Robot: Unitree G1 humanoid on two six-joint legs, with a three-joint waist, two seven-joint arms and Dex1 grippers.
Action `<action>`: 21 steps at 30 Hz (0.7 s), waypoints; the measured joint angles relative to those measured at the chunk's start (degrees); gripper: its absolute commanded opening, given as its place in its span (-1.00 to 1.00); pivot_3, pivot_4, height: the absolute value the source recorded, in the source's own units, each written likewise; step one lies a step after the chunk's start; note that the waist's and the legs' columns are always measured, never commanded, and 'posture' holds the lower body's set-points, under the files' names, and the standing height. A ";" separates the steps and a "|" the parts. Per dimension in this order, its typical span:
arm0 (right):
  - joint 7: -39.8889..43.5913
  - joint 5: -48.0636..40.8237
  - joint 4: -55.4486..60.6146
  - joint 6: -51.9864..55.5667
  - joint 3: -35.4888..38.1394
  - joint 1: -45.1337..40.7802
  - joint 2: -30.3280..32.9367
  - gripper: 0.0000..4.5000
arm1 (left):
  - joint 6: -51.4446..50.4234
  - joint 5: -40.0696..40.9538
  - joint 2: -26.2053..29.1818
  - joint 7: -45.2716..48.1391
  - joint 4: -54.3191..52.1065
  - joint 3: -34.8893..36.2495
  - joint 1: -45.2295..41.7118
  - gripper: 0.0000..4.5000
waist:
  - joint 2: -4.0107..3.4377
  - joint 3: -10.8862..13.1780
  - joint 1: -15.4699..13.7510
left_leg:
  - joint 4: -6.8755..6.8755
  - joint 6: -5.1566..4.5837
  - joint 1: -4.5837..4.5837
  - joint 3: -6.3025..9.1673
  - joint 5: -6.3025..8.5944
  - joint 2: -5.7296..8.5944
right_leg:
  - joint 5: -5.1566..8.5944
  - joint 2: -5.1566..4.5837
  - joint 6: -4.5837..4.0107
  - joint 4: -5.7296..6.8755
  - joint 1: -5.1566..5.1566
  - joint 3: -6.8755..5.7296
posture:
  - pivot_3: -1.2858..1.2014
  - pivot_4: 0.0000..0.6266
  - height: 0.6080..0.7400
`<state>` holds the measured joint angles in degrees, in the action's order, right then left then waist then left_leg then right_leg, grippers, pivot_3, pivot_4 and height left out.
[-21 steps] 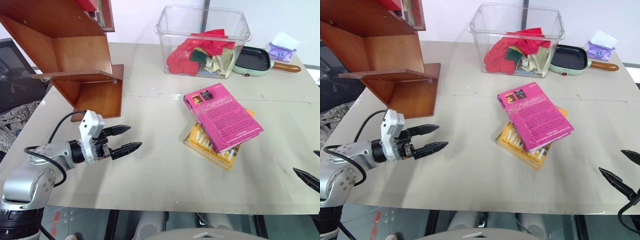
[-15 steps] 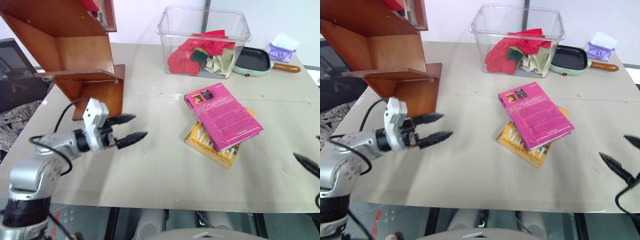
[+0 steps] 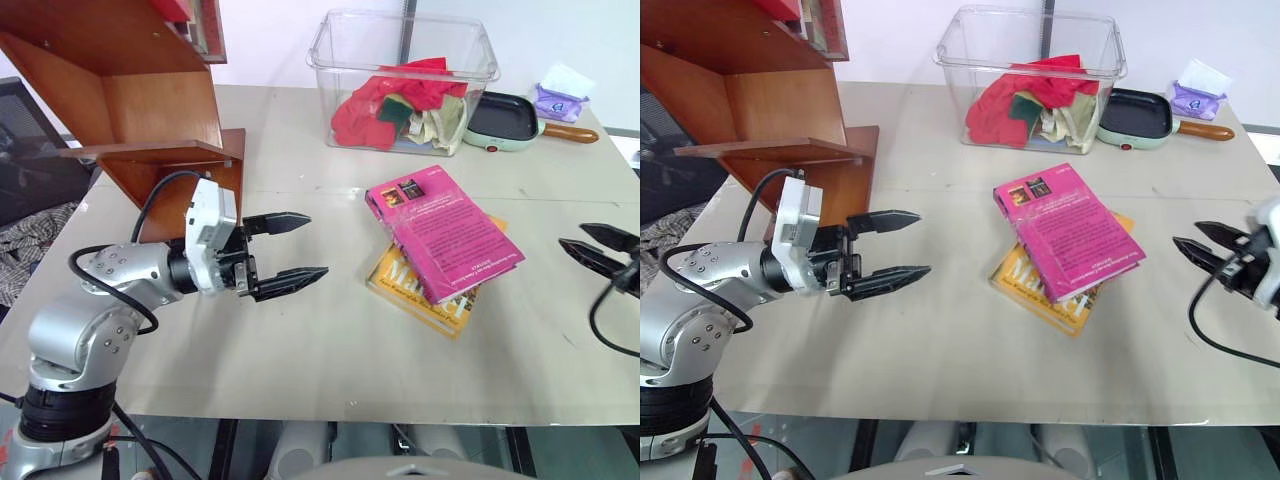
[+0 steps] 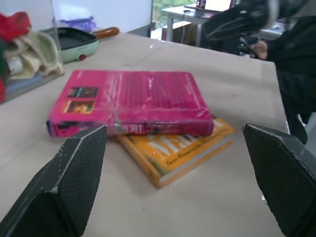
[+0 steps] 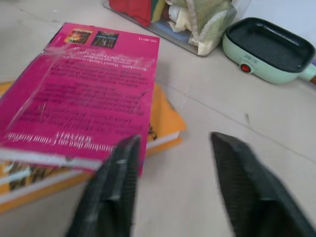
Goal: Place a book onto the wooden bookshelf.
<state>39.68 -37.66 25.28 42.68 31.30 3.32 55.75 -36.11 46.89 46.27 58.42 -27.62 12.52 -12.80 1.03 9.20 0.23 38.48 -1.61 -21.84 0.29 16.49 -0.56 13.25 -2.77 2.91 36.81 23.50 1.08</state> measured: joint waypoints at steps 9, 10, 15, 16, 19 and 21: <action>-1.93 6.71 -13.93 8.65 -23.67 -27.08 3.77 -0.98 | 1.67 -0.74 1.47 3.02 -0.07 0.40 3.16 1.00 | -0.05 0.08 0.70 | -0.01 0.00 -0.04 -0.09 0.00 -0.01 | -0.01 0.00 0.02 -0.03 0.11 0.06 | 0.03 -0.52 1.00; -1.81 8.91 -16.22 8.34 -26.75 -29.68 3.56 -0.98 | 2.15 -1.00 1.51 3.13 -0.12 0.54 3.82 1.00 | -0.05 0.09 0.64 | -0.02 0.00 -0.09 -0.04 0.00 -0.01 | -0.01 0.00 0.02 -0.03 0.11 0.02 | 0.03 -0.52 1.00; 1.19 17.81 -27.58 3.96 -38.78 -38.81 -0.89 -0.98 | 2.94 -1.79 1.53 3.09 -0.18 0.55 5.64 1.00 | -0.08 0.11 0.40 | -0.02 0.00 -0.16 0.04 0.00 -0.03 | -0.02 -0.01 0.02 -0.04 0.15 -0.06 | 0.03 -0.52 1.00; 2.15 19.25 -29.92 2.86 -40.50 -40.28 -2.05 -0.98 | 3.04 -1.83 1.55 3.06 -0.22 0.64 6.28 1.00 | -0.09 0.12 0.41 | -0.02 0.00 -0.18 0.05 0.00 -0.04 | -0.02 -0.02 0.02 -0.04 0.18 -0.07 | 0.03 -0.52 1.00; 4.71 22.46 -35.39 -0.52 -43.28 -43.60 -4.39 -0.98 | 3.16 -1.89 1.57 2.60 -0.31 0.90 7.00 1.00 | -0.10 0.13 0.41 | -0.02 0.00 -0.25 0.05 0.00 -0.04 | -0.03 -0.06 0.03 -0.04 0.25 -0.07 | 0.03 -0.52 1.00; 6.53 24.39 -38.28 -2.72 -44.55 -45.29 -5.61 -0.98 | 3.18 -1.89 1.58 2.29 -0.55 1.46 8.04 1.00 | -0.11 0.14 0.50 | -0.04 0.00 -0.25 0.04 0.00 -0.04 | -0.03 -0.07 0.03 -0.05 0.26 -0.07 | 0.03 -0.52 1.00</action>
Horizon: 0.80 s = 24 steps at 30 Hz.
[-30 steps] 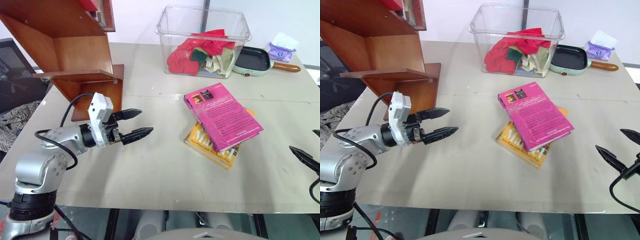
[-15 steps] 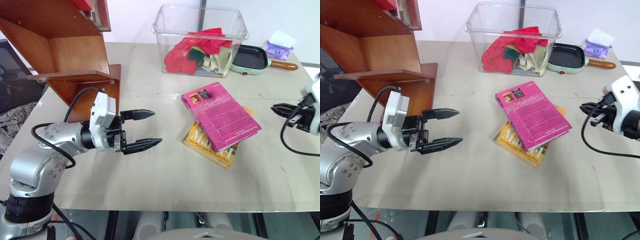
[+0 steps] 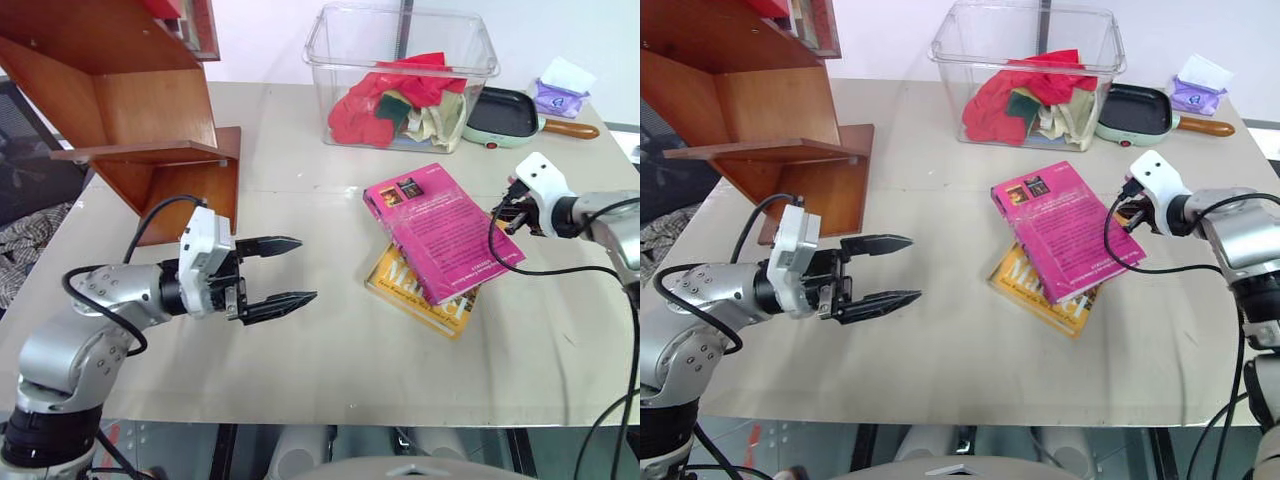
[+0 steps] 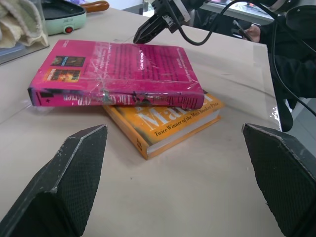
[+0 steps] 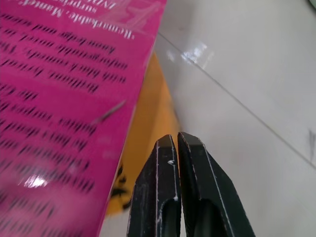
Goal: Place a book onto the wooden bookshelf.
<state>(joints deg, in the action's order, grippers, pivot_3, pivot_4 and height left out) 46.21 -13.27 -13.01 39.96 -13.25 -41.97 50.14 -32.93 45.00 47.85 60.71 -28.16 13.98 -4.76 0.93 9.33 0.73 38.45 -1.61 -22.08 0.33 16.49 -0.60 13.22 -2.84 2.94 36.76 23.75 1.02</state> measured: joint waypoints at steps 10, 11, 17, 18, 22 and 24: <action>5.05 2.15 4.58 2.53 -1.47 0.07 -3.39 -0.98 | 0.45 0.01 -0.01 -1.79 -1.00 1.59 3.11 1.00 | -0.04 0.02 -0.01 | -0.03 0.00 0.01 0.10 0.00 -0.03 | -0.01 -0.03 -0.01 0.05 0.01 -0.09 | 0.03 -0.52 1.00; 4.93 2.17 6.17 3.39 -1.47 0.78 -3.73 -0.98 | 0.68 0.01 -0.01 -1.80 -1.12 1.63 3.40 1.00 | -0.04 0.02 -0.01 | -0.03 0.00 0.01 0.11 0.00 -0.03 | 0.00 -0.04 -0.01 0.05 0.00 -0.10 | 0.03 -0.52 1.00; 3.28 2.35 11.13 5.45 -0.86 3.53 -5.65 -0.98 | 0.96 -0.21 0.01 -1.91 -1.16 1.62 3.95 1.00 | -0.04 0.03 -0.01 | -0.02 0.00 0.02 0.10 0.00 -0.01 | -0.01 -0.05 -0.01 0.06 0.00 -0.09 | 0.03 -0.52 1.00; 2.28 2.35 11.30 4.33 0.89 4.83 -6.02 -0.98 | 1.00 -0.57 0.09 -2.05 -1.21 1.63 4.08 1.00 | -0.04 0.02 -0.11 | -0.02 0.00 0.01 0.11 0.00 0.00 | -0.01 -0.05 -0.01 0.06 0.00 -0.10 | 0.03 -0.52 1.00; 2.31 -0.44 13.24 -6.03 11.25 12.29 -5.77 -0.76 | 1.08 -2.06 0.25 -3.08 -1.24 1.29 4.15 1.00 | -0.05 0.03 -0.68 | -0.02 0.00 -0.06 0.14 0.00 0.03 | 0.00 -0.08 0.00 0.01 0.00 -0.14 | 0.03 -0.52 1.00; 5.88 -2.08 14.68 -11.04 16.47 18.46 -2.00 -0.40 | 1.22 -2.31 0.24 -3.29 -1.09 1.18 3.65 1.00 | -0.05 0.03 -1.27 | -0.02 0.00 -0.08 0.15 0.00 0.04 | 0.00 -0.12 0.01 -0.02 -0.01 -0.17 | 0.03 -0.52 1.00</action>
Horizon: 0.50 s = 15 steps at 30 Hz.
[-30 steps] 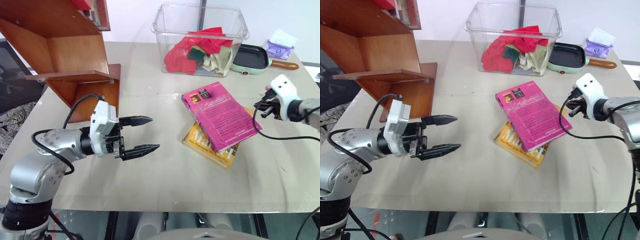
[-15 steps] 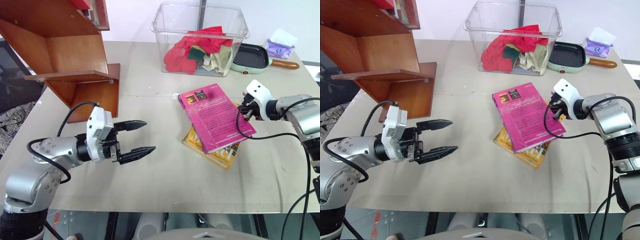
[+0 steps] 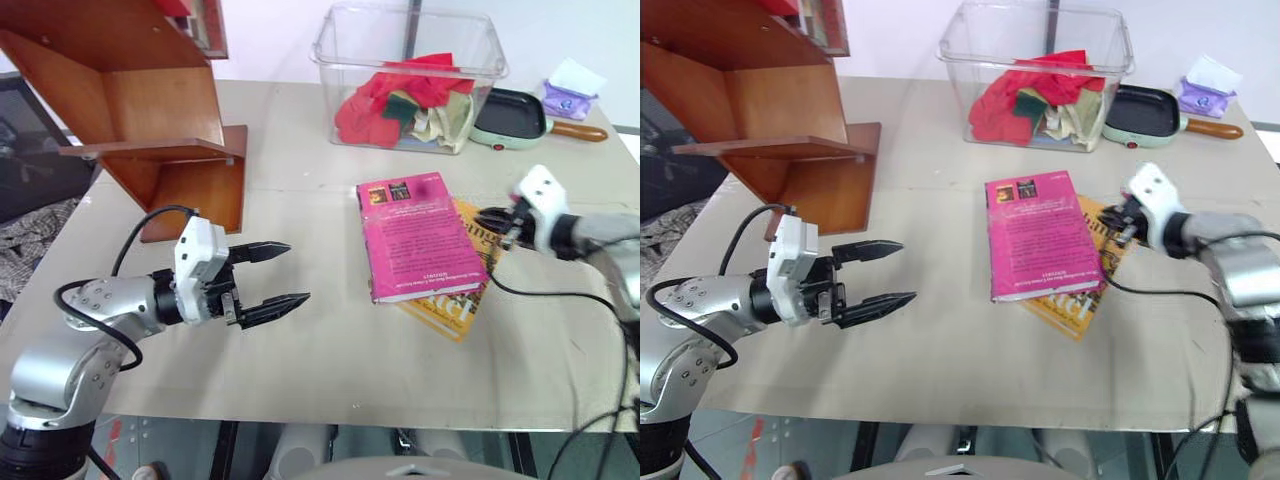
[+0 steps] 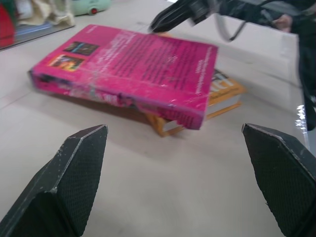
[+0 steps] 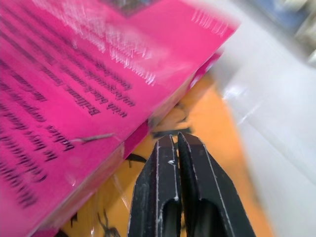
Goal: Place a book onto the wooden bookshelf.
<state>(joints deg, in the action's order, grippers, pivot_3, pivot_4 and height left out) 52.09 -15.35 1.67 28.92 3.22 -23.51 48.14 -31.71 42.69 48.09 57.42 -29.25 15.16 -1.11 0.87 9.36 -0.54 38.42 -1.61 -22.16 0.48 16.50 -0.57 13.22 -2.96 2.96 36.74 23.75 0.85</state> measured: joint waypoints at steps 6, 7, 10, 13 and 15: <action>11.11 -11.44 6.51 -6.65 22.45 21.99 2.99 0.83 | 1.86 -2.55 0.00 0.87 3.16 -0.55 -0.26 1.00 | -0.10 0.05 0.11 | -0.01 -0.02 0.25 -0.15 0.01 -0.02 | 0.01 0.03 0.02 0.07 -0.17 0.11 | 0.03 -0.52 1.00; 12.54 -15.27 9.80 -5.10 26.42 24.92 2.98 0.99 | 2.43 -3.24 0.03 1.41 3.97 -0.70 -0.34 1.00 | -0.15 0.07 0.45 | -0.02 -0.02 0.31 -0.15 0.01 -0.04 | 0.02 0.10 0.02 0.08 -0.19 0.13 | 0.03 -0.52 1.00; 15.11 -26.46 20.65 0.81 36.73 31.70 3.05 0.99 | 3.67 -4.90 0.07 2.73 6.68 -1.63 -0.57 1.00 | -0.14 0.07 1.12 | 0.00 -0.02 0.44 -0.05 0.01 -0.12 | 0.00 0.30 -0.02 0.14 -0.31 0.11 | 0.03 -0.52 1.00; 15.32 -33.49 27.62 4.61 42.97 37.27 2.77 0.99 | 4.70 -6.35 0.08 3.77 9.08 -2.29 -0.85 1.00 | -0.11 0.05 1.12 | 0.02 -0.01 0.49 -0.04 0.00 -0.14 | -0.02 0.37 -0.07 0.15 -0.35 0.11 | 0.03 -0.52 1.00; 14.69 -36.87 31.60 6.11 46.35 40.82 1.53 0.99 | 5.30 -7.68 0.09 4.14 11.10 -2.64 -1.19 1.00 | -0.06 0.02 1.10 | 0.05 -0.01 0.48 -0.05 0.00 -0.15 | -0.02 0.38 -0.06 0.15 -0.36 0.11 | 0.03 -0.52 1.00</action>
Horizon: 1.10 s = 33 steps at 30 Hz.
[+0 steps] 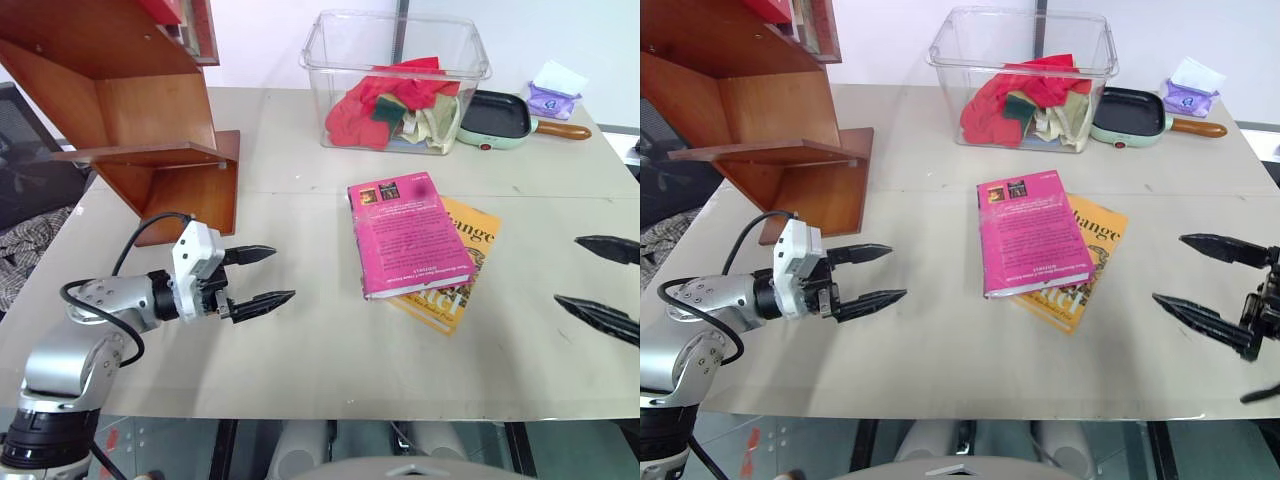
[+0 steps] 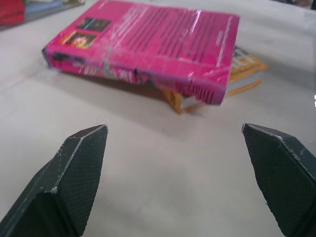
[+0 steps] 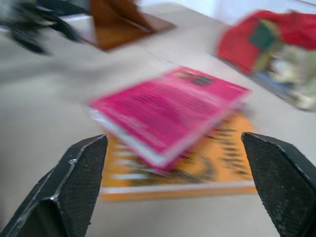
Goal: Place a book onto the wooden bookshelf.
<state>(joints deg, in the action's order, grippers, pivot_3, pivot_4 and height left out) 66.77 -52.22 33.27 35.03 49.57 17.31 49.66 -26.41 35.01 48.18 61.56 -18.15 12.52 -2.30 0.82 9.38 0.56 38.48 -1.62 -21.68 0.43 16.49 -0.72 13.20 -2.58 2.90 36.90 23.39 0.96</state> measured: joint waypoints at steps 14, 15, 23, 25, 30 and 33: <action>-6.54 -2.79 13.10 -5.83 6.03 11.75 -8.45 0.99 | -62.57 17.79 -22.04 -27.66 29.43 4.84 -37.10 1.00 | 0.25 -0.03 -1.12 | 0.70 0.00 -0.19 0.22 0.00 0.28 | -0.19 -0.16 0.38 0.05 -0.21 -0.10 | 0.03 -0.52 1.00; -6.83 -2.46 13.30 -6.23 5.98 12.25 -8.47 0.99 | -64.08 17.51 -23.81 -30.08 32.59 6.09 -39.05 1.00 | 0.29 0.00 -0.90 | 0.70 -0.01 -0.17 0.22 0.00 0.29 | -0.19 -0.16 0.38 0.05 -0.21 -0.09 | 0.03 -0.52 1.00; -9.18 -1.75 15.46 -8.90 6.84 15.39 -9.00 0.99 | -65.13 13.57 -35.72 -43.11 49.67 16.86 -46.39 1.00 | 0.35 0.03 -0.50 | 0.65 0.01 -0.19 0.23 0.01 0.32 | -0.19 -0.19 0.36 0.02 -0.21 -0.06 | 0.03 -0.52 1.00; -9.91 -1.89 16.20 -9.09 7.46 16.63 -9.28 0.99 | -63.56 12.63 -37.22 -44.36 52.17 18.34 -46.79 1.00 | 0.36 0.03 -0.48 | 0.64 0.01 -0.20 0.24 0.01 0.32 | -0.19 -0.21 0.36 0.02 -0.20 -0.06 | 0.03 -0.52 1.00; -12.67 -3.45 19.49 -9.42 7.92 19.55 -9.81 0.99 | -54.93 10.91 -40.35 -44.39 57.57 19.00 -49.01 1.00 | 0.39 0.05 -1.24 | 0.65 0.01 -0.19 0.21 0.01 0.34 | -0.19 -0.24 0.35 0.02 -0.20 -0.05 | 0.03 -0.52 1.00; -13.93 -3.95 20.54 -9.79 8.66 20.64 -10.30 0.99 | -51.85 10.52 -41.04 -43.73 59.67 19.06 -49.66 1.00 | 0.39 0.03 -1.52 | 0.67 0.01 -0.19 0.21 0.01 0.40 | -0.20 -0.31 0.35 0.02 -0.22 -0.05 | 0.03 -0.52 1.00</action>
<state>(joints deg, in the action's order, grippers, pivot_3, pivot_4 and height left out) 52.84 -56.16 53.81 25.24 58.23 37.95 39.36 -78.26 45.53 7.14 17.83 41.52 31.58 -51.95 1.20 9.41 -0.96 39.14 -1.60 -21.87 0.65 16.50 -0.32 13.00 -2.89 3.25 36.91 23.17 0.91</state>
